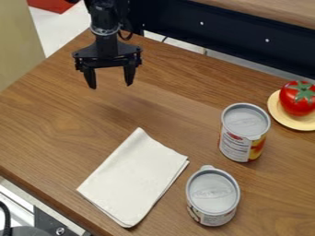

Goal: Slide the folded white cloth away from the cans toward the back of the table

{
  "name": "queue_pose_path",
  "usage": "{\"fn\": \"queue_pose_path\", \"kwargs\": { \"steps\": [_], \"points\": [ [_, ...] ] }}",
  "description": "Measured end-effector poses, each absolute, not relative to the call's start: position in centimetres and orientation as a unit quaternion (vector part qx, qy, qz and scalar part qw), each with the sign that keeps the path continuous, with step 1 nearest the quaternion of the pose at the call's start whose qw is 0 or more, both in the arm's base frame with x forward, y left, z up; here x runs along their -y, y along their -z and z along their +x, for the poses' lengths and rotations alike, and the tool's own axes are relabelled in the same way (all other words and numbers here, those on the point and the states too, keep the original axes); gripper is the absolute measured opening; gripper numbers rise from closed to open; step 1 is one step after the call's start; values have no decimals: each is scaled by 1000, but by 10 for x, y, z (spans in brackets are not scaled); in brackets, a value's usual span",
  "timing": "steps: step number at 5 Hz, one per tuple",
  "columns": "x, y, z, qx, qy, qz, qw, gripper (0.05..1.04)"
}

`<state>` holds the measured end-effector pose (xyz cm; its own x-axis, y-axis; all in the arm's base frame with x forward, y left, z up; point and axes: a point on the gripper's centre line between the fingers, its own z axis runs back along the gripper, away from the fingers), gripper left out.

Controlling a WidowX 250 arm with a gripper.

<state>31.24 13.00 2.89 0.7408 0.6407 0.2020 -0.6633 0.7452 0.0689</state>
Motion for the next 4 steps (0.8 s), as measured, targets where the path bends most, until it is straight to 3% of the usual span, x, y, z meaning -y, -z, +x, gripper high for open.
{"fn": "queue_pose_path", "kwargs": {
  "steps": [1,4],
  "points": [
    [-128,-19,306,65,-353,68,931,996],
    [-88,-40,258,72,-326,22,942,964]
  ]
}}
